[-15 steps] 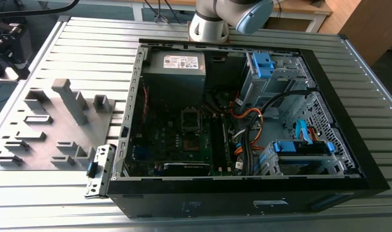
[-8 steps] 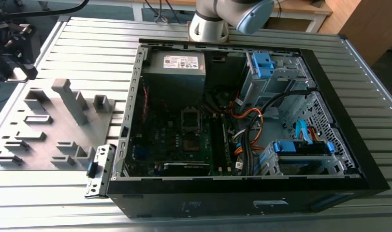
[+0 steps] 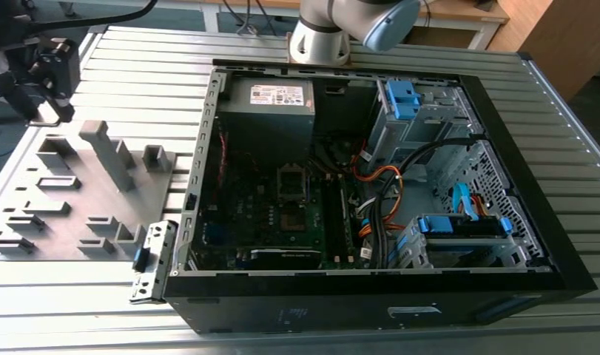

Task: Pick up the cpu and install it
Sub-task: 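Pick up the cpu and move it towards the insertion slot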

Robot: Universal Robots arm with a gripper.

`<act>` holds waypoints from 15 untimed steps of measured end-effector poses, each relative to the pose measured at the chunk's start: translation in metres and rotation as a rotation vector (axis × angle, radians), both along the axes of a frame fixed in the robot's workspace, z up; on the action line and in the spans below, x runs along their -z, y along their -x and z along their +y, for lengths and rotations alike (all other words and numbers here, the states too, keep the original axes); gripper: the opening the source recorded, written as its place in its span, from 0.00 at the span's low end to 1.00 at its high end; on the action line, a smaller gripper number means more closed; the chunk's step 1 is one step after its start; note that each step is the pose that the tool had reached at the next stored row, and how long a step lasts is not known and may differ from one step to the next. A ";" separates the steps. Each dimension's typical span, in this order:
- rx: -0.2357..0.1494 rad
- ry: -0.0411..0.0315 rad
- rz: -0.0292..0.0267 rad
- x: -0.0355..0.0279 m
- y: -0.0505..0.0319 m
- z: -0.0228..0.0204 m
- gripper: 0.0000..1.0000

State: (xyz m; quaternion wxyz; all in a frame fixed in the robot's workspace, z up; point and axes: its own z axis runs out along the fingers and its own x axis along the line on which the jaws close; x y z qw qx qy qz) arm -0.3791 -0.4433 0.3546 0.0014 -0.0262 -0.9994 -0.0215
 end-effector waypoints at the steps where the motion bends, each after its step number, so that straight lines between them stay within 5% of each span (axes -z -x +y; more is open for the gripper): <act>1: 0.000 -0.0001 -0.0001 0.0000 -0.0025 0.0000 0.47; 15: 0.000 -0.0001 -0.0001 0.0001 -0.0381 -0.0001 0.47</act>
